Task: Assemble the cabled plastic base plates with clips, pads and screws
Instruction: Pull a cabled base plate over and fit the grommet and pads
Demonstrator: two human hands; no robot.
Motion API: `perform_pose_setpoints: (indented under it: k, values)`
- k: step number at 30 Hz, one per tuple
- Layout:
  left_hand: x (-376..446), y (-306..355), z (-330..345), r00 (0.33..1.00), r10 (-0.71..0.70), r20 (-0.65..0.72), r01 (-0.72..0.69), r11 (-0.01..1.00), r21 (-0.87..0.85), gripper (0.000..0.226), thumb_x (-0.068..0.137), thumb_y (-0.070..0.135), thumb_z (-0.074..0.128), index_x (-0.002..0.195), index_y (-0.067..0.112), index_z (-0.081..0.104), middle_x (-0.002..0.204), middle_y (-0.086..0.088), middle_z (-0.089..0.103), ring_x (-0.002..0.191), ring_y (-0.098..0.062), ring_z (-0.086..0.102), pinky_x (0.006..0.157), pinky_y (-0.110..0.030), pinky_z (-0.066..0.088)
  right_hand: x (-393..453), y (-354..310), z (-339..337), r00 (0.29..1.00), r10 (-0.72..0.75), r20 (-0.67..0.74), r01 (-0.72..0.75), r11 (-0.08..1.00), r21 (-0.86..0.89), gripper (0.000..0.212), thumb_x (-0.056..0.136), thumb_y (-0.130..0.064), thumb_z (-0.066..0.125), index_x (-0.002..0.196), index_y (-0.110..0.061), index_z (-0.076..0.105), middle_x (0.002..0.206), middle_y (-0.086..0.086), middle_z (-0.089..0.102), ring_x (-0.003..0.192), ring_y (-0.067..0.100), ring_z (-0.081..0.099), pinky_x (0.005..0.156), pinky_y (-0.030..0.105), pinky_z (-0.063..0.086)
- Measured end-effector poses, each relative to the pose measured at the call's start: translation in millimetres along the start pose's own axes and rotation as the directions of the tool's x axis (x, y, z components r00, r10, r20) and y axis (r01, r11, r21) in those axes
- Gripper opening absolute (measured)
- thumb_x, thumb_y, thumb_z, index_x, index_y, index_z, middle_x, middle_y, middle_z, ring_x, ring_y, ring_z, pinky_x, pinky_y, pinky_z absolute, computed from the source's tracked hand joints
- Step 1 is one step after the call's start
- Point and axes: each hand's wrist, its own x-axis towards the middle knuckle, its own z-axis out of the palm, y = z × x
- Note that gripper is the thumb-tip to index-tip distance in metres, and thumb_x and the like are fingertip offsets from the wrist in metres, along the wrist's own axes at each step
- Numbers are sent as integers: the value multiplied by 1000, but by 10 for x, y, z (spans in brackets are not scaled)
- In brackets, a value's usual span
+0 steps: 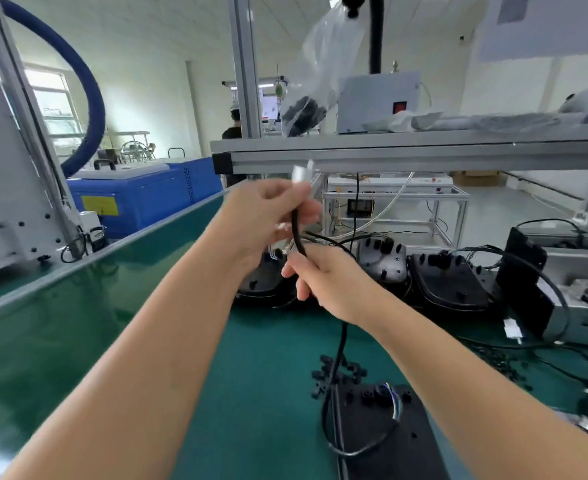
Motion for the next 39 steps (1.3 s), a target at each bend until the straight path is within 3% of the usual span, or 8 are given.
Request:
perform_pose_setpoints:
  k: [4, 9, 15, 21, 26, 34, 37, 39]
  values:
    - [296, 179, -220, 985, -116, -125, 73, 949, -308, 19, 94, 31, 56, 82, 15, 58, 76, 1, 74, 76, -13, 72, 69, -30, 52, 74, -318, -81, 998, -30, -51, 45, 946, 321, 37, 103, -31, 36, 80, -9, 56, 52, -2, 40, 39, 6, 29, 43, 20, 25]
    - [613, 362, -455, 946, -199, -257, 44, 861, -507, 32, 100, 31, 45, 75, 13, 55, 76, 0, 71, 67, -13, 69, 70, -29, 50, 158, -684, -147, 1000, 12, 3, -12, 946, 324, 35, 103, -27, 36, 75, -14, 53, 53, -3, 38, 43, 8, 28, 44, 23, 24]
    - [759, 291, -540, 870, -342, -354, 123, 848, -516, 38, 98, 15, 39, 62, 12, 51, 65, -1, 69, 72, -12, 65, 62, -25, 44, 155, -770, -120, 997, 71, 41, -80, 932, 352, 30, 102, -20, 36, 78, -10, 51, 53, -1, 33, 44, 10, 22, 38, 20, 18]
    - [900, 146, -707, 797, -432, -421, 152, 819, -553, 24, 101, 15, 32, 99, 8, 55, 76, 0, 69, 75, -10, 64, 61, -19, 43, -1, -653, -53, 990, 92, 102, -118, 951, 284, 32, 102, -21, 36, 76, -12, 51, 51, -3, 36, 36, 7, 25, 36, 19, 21]
    - [970, 53, -793, 766, -477, -431, 191, 809, -556, 31, 102, 16, 23, 96, 5, 51, 65, -3, 67, 66, -9, 60, 50, -15, 38, -100, -567, -46, 991, 79, 109, -104, 963, 248, 33, 102, -22, 37, 75, -12, 53, 48, -6, 39, 33, 4, 27, 38, 19, 22]
    - [1067, -507, -966, 722, -513, -464, 211, 802, -559, 38, 103, 20, 21, 130, 8, 45, 89, -2, 68, 71, -10, 63, 40, -16, 39, -465, -250, 55, 983, 70, 169, -98, 982, 160, 31, 99, -27, 39, 74, -19, 54, 43, -11, 42, 37, 4, 31, 41, 19, 28]
    - [1039, -674, -1004, 710, -524, -470, 243, 810, -534, 32, 103, 23, 29, 122, 8, 50, 68, -1, 69, 61, -8, 63, 42, -17, 40, -619, -112, 82, 984, 24, 178, -27, 1000, 14, 27, 98, -28, 40, 76, -22, 54, 54, -7, 48, 42, 4, 38, 47, 20, 36]
    - [937, -796, -958, 734, -545, -405, 300, 795, -527, 34, 103, 32, 34, 112, 8, 55, 63, -2, 67, 43, -6, 59, 40, -16, 41, -717, -25, 95, 968, 37, 247, -56, 996, 70, 23, 98, -28, 40, 83, -24, 57, 55, -6, 55, 45, 4, 42, 50, 21, 39]
